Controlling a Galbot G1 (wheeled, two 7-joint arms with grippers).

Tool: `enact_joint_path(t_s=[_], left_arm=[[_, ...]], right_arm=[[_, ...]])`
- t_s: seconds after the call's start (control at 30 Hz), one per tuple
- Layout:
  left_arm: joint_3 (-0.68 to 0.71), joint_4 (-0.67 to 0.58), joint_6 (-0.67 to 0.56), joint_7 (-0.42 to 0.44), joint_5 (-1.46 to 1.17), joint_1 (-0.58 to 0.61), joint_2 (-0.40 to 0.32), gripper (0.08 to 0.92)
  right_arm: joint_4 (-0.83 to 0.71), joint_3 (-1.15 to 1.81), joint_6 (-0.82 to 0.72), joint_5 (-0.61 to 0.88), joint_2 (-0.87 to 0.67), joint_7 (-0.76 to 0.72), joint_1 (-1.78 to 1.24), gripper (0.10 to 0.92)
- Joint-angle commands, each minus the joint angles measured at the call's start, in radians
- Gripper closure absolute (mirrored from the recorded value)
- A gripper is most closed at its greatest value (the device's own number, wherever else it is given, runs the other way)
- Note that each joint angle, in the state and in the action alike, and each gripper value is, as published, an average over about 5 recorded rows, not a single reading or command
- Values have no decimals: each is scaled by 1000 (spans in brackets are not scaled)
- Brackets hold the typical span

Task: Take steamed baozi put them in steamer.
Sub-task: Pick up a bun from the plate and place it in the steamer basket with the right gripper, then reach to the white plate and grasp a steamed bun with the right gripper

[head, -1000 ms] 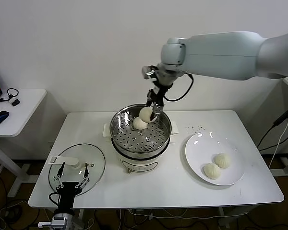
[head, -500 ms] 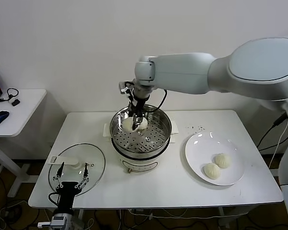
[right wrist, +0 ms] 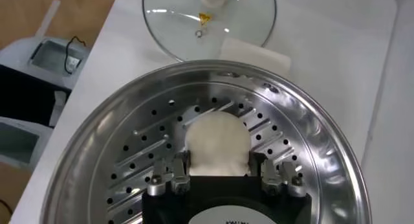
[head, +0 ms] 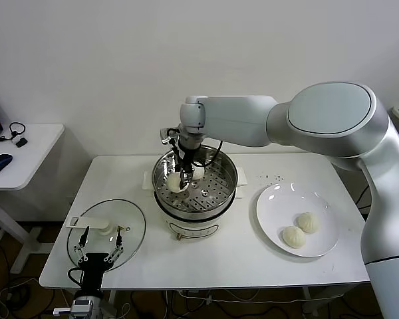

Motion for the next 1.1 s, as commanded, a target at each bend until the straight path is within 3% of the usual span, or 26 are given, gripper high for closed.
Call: enact_joint_path(t_s=[0.03, 0.17, 0.27, 0.7, 1.1], left_arm=[[-1, 1, 0, -1, -2, 0, -40, 177], [0, -2, 0, -1, 0, 2, -41, 177], [0, -9, 0, 0, 2, 6, -42, 177], [0, -38, 0, -1, 8, 26, -49, 177], [3, -33, -2, -3, 15, 26, -49, 177]], right_arm=[[-30, 23, -11, -31, 5, 48, -21, 328], [-6, 37, -11, -8, -19, 46, 2, 233], [27, 41, -11, 14, -49, 47, 29, 207], [248, -81, 63, 34, -283, -65, 239, 203], [387, -208, 162, -149, -592, -108, 292, 203]])
